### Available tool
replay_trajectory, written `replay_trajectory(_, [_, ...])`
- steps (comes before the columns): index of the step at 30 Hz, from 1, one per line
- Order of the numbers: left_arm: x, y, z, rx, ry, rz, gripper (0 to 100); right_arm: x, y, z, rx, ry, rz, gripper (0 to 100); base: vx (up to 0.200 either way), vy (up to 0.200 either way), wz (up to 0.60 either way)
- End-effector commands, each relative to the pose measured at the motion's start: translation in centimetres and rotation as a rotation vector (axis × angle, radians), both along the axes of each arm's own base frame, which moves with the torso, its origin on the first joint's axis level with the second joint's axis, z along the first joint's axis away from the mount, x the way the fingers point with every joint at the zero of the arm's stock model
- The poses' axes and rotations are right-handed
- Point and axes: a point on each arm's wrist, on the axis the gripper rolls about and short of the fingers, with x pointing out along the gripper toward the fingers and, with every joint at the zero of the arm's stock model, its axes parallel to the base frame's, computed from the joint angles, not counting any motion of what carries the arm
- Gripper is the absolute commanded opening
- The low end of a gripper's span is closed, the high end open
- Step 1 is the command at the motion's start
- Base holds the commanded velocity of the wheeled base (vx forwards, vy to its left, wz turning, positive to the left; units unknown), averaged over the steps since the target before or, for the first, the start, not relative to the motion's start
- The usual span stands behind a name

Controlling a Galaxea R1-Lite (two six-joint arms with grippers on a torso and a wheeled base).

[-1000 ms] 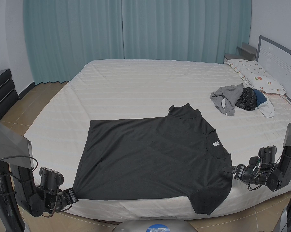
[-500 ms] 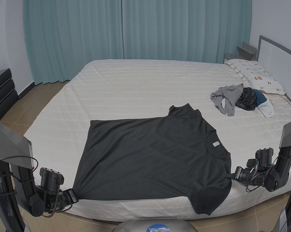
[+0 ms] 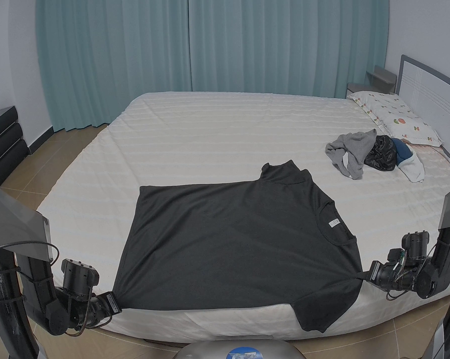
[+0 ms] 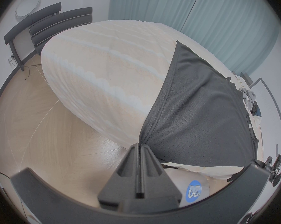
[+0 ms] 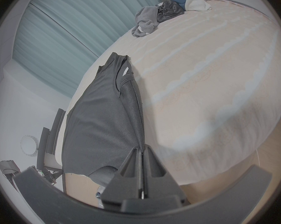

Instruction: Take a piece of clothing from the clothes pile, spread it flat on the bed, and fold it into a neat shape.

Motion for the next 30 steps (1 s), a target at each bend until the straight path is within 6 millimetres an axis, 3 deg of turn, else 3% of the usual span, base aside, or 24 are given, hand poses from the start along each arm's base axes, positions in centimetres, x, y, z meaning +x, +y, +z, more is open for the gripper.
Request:
replay_trajectory(1, [0.0,-0.1,0.0,-0.002,-0.002,-0.002,0,-0.6,-0.2,0.5,-0.004,-0.007,-0.006,0,0.000,0.000,0.00])
replay_trajectory(11, [-0.1,-0.2,-0.1,-0.004,0.006,-0.010,0,-1.7,-0.8,0.4,-0.037,0.013,0.001,0,0.000,0.000,0.00])
replay_trajectory(23, [-0.1,-0.3,-0.1,-0.007,0.006,-0.011,0,-1.4,-0.8,0.1,-0.039,0.014,0.005,0,0.000,0.000,0.00])
replay_trajectory(24, [-0.1,-0.3,-0.1,-0.007,0.006,-0.011,100,-1.4,-0.8,0.2,-0.038,0.011,0.008,100,0.000,0.000,0.00])
replay_trajectory(30, [-0.1,-0.3,0.4,-0.009,-0.016,-0.009,100,-1.0,-0.9,1.0,-0.030,-0.034,0.005,100,0.000,0.000,0.00])
